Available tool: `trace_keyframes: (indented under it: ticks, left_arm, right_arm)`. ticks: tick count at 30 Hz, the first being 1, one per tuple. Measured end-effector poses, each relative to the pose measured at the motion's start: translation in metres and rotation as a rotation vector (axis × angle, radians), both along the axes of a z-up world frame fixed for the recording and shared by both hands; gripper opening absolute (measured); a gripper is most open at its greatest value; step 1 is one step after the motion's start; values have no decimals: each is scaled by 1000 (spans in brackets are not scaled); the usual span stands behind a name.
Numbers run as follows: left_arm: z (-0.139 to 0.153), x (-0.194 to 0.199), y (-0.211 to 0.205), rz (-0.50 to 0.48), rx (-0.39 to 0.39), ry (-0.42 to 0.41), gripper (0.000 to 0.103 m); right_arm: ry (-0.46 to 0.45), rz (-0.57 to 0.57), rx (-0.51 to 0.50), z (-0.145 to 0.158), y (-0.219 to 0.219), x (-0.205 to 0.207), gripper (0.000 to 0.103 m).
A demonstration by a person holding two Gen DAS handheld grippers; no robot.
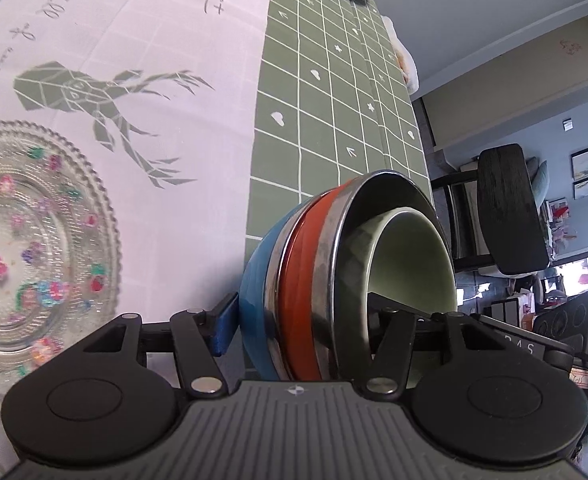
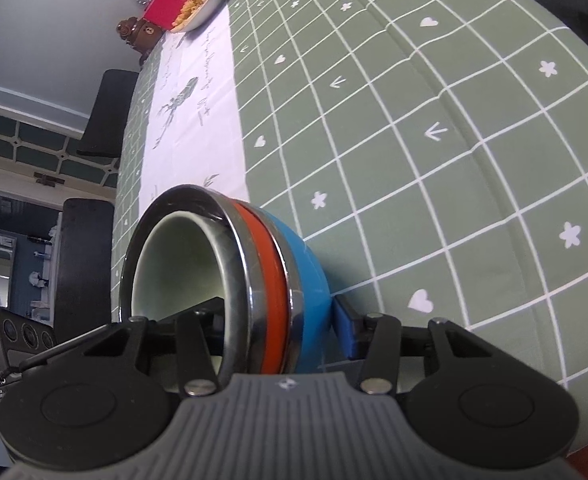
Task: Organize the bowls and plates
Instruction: 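Carry the stacked bowls onto the patterned glass plate with both tools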
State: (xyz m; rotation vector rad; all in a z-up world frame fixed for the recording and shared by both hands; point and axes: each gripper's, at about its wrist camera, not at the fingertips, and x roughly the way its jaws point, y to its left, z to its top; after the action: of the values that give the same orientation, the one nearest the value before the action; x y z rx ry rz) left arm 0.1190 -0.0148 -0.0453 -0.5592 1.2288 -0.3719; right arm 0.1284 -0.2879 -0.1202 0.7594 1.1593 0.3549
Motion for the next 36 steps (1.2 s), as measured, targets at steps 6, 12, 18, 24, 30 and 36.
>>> trace_keyframes:
  ticks: [6,12,18,24,30,36]
  left_arm:
    - [29,-4,35,33,36,-28,64]
    - [47,-7,85,130,-4,-59,64]
    - [37,-17,129,248,-1,-22,63]
    - [18,-29,158,300,-7,13,63]
    - [4,-39,180,341,-41,31,63]
    - [-8,-39,185,353,-70,44,63]
  right_arm:
    - [-20,41,38,18,34,4,47]
    - [-68,107,-1,52,85,17,47]
    - [-34,165,-5,43,136,27,47]
    - [5,225,-6,25,168,29,47]
    - [16,267,-36,18,189,31,47]
    - [8,265,-63,13,195,34,47]
